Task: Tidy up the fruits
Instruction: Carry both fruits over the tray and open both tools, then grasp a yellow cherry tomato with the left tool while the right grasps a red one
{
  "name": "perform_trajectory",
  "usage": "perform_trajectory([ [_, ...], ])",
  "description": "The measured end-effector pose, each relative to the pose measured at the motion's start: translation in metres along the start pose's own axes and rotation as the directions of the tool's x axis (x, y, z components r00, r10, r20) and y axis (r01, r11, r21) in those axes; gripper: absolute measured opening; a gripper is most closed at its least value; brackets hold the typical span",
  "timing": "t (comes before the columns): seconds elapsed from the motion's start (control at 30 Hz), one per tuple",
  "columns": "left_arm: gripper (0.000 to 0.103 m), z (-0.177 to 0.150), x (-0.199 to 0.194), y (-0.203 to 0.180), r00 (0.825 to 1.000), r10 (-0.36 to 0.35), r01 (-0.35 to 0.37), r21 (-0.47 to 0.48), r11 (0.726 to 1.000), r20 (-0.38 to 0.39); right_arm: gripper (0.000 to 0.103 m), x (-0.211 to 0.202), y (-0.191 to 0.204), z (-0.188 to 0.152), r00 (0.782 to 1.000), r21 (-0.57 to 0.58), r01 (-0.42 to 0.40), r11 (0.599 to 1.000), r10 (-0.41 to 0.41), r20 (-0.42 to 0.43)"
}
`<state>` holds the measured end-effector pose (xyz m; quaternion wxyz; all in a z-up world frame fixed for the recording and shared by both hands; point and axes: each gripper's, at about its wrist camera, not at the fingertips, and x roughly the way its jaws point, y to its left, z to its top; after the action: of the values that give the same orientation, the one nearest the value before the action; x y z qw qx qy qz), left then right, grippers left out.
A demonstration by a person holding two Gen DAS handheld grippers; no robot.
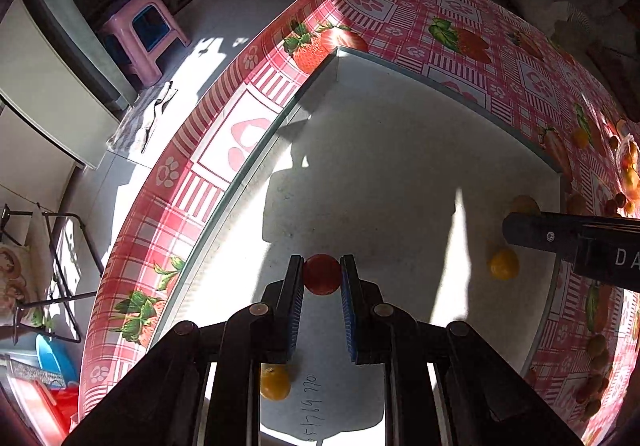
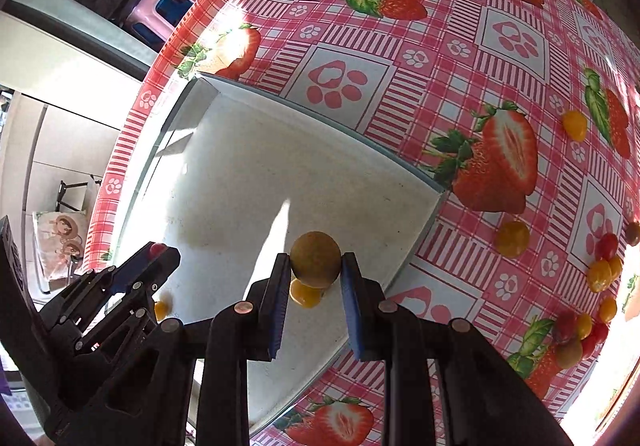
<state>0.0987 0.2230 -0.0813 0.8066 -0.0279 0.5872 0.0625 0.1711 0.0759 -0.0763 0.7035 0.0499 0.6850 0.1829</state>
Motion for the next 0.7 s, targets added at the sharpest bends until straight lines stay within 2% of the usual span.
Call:
perform_trajectory([
  [0.2,0.020,-0.005,0.005,0.000,1.000,0.011,-0.011,0.011,1.000,-0.007,0.029,0.021,0.003,0.005,0.999,-0.009,0.034,0.999,-0.034,-0.025],
  [0.3,0.021,-0.005,0.005,0.001,1.000,0.017,-0.017,0.019,1.000,-0.008,0.029,0.022,0.007,0.006,0.999,-0.028,0.053,0.998,-0.053,-0.011],
  [0.33,0.028,-0.005,0.005,0.001,1.000,0.026,-0.025,0.023,0.999,-0.008,0.029,0.022,0.008,0.006,0.998,-0.032,0.055,0.998,-0.056,-0.011],
  [0.37,0.051,-0.004,0.005,0.001,0.999,0.032,-0.031,0.025,0.999,-0.008,0.030,0.022,0.009,0.007,0.998,-0.031,0.053,0.998,-0.054,-0.014],
  [0.4,0.065,-0.005,0.004,0.001,0.999,0.033,-0.032,0.023,0.999,-0.005,0.032,0.022,0.009,0.007,0.999,-0.030,0.045,0.999,-0.045,-0.017],
  [0.43,0.072,-0.006,0.001,0.002,0.999,0.040,-0.040,0.020,0.999,0.015,0.038,0.023,0.009,0.008,0.999,-0.030,0.040,0.999,-0.041,-0.019],
  [0.47,0.072,-0.007,-0.001,0.003,0.998,0.049,-0.050,0.025,0.998,0.029,0.052,0.023,0.011,0.008,0.999,-0.033,0.049,0.998,-0.049,-0.019],
  [0.53,0.072,-0.008,0.000,0.003,0.999,0.049,-0.049,0.035,0.998,0.013,0.063,0.019,0.013,0.009,0.999,-0.043,0.044,0.998,-0.044,-0.005],
  [0.6,0.072,-0.010,0.000,0.003,0.999,0.051,-0.051,0.047,0.998,-0.001,0.067,0.012,0.014,0.012,0.999,-0.048,0.045,0.998,-0.045,0.010],
  [0.7,0.072,-0.011,-0.006,0.002,0.999,0.053,-0.052,0.056,0.997,-0.004,0.082,-0.005,0.010,0.014,0.999,-0.021,0.006,1.000,-0.006,0.035],
])
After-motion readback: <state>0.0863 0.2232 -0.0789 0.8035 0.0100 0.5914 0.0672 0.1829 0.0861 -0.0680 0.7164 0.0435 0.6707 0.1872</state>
